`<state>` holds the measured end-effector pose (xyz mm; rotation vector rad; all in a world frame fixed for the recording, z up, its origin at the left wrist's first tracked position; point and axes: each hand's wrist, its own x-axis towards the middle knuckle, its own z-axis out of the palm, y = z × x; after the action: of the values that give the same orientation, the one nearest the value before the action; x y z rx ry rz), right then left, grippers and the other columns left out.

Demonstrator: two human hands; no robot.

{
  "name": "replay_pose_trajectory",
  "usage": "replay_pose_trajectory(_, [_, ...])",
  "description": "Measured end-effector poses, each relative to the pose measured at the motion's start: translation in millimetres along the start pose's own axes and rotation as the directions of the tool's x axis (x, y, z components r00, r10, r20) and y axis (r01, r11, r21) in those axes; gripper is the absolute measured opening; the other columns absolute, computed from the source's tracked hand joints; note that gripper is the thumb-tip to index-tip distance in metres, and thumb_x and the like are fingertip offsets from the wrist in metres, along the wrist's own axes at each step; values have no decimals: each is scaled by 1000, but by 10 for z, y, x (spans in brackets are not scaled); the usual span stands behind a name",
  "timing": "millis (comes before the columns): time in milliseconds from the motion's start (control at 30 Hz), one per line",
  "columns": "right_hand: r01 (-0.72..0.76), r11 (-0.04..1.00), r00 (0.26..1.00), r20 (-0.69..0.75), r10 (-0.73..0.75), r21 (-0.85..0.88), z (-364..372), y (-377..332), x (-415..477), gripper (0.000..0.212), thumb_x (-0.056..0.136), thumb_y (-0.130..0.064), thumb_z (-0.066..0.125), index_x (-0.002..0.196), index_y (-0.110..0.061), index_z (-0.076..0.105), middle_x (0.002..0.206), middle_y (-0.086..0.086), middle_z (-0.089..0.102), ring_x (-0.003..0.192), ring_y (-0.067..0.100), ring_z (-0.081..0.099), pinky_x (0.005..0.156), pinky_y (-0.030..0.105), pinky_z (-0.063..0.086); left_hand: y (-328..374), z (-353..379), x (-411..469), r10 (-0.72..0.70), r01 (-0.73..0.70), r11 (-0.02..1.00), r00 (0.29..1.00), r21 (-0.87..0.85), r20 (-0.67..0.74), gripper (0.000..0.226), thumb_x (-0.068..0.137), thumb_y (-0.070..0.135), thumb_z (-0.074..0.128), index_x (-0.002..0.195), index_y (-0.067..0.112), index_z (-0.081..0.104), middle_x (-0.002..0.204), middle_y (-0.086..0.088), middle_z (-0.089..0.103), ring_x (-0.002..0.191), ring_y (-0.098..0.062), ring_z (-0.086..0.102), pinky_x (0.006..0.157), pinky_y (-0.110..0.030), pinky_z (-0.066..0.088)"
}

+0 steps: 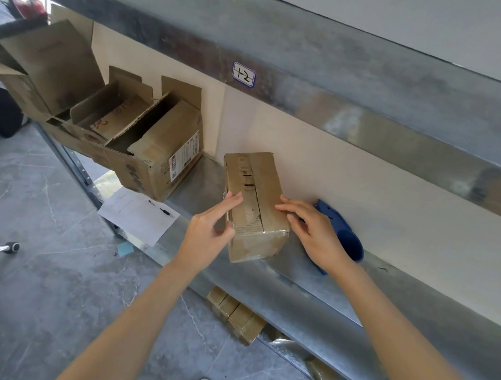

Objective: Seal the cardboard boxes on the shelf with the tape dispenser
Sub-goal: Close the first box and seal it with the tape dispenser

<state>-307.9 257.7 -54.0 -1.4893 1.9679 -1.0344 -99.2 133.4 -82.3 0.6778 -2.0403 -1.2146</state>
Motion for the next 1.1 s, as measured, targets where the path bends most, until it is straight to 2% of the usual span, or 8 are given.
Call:
replay_pose_trajectory(167, [-17, 999, 1000, -18, 17, 43, 15, -24, 27, 29, 100, -6, 54, 123, -17, 66, 138, -7, 54, 123, -15, 45, 102, 9, 38, -17, 40, 6, 38, -39, 999, 998, -15, -55, 62, 86, -16, 56, 132, 24, 58, 137, 21, 53, 140, 3, 37, 71, -26, 61])
replay_pose_trajectory(367, [-48, 996, 994, -94, 55, 73, 116, -54, 53, 21, 95, -11, 63, 114, -18, 66, 133, -4, 55, 115, -17, 48, 97, 7, 41, 46, 105, 11, -7, 0, 998, 995, -70, -101, 56, 81, -16, 61, 131, 11, 63, 133, 16, 58, 132, -7, 46, 69, -9, 52])
replay_pose_trajectory(467, [-44, 996, 992, -114, 53, 79, 161, -82, 34, 21, 94, -14, 64, 115, -17, 65, 132, -5, 54, 117, -12, 50, 100, 14, 44, 46, 109, 8, -41, 32, 995, 995, -96, -93, 55, 83, -11, 66, 132, 13, 63, 137, 8, 60, 137, 2, 42, 81, -21, 58])
replay_pose_trajectory(533, [-50, 997, 995, -80, 55, 63, 132, -84, 19, 34, 89, -28, 71, 121, -20, 64, 136, -8, 52, 123, -5, 49, 106, 20, 42, 41, 85, 13, -98, 90, 987, 993, -134, -58, 56, 83, 3, 77, 134, 16, 62, 140, 9, 58, 137, 6, 40, 88, -28, 58])
replay_pose_trajectory(633, [-63, 998, 996, 64, 62, 19, 8, -43, -3, 69, 71, -44, 82, 134, -29, 57, 146, -17, 43, 134, -2, 39, 112, 24, 33, 37, -43, 25, -143, 153, 982, 985, -111, 93, 84, 68, 37, 87, 143, 26, 52, 149, 19, 47, 143, 7, 28, 97, -25, 51])
replay_pose_trajectory(800, [20, 997, 998, 59, -15, -77, -29, 4, 27, 63, 73, -21, 83, 131, -24, 60, 145, -16, 42, 131, -7, 35, 118, 28, 28, 18, -159, 36, -70, 65, 997, 980, 33, 186, 88, 70, 30, 87, 144, 39, 41, 151, 29, 36, 145, 8, 21, 100, -27, 50])
replay_pose_trajectory(967, [17, 997, 996, 85, -10, -79, -61, 25, 38, 66, 71, -25, 84, 132, -25, 60, 145, -17, 42, 131, -7, 36, 116, 22, 26, 1, -145, 43, -27, 22, 999, 984, 30, 174, 88, 68, 36, 84, 144, 38, 40, 149, 32, 36, 145, 8, 22, 93, -23, 55])
replay_pose_trajectory(1100, [21, 997, 998, 58, -16, -76, -49, 26, 68, 60, 74, -16, 83, 129, -23, 62, 143, -17, 44, 131, -4, 38, 115, 23, 27, 3, -124, 60, -10, 4, 999, 986, 36, 164, 89, 66, 35, 86, 144, 35, 42, 146, 34, 36, 143, 9, 24, 95, -21, 53])
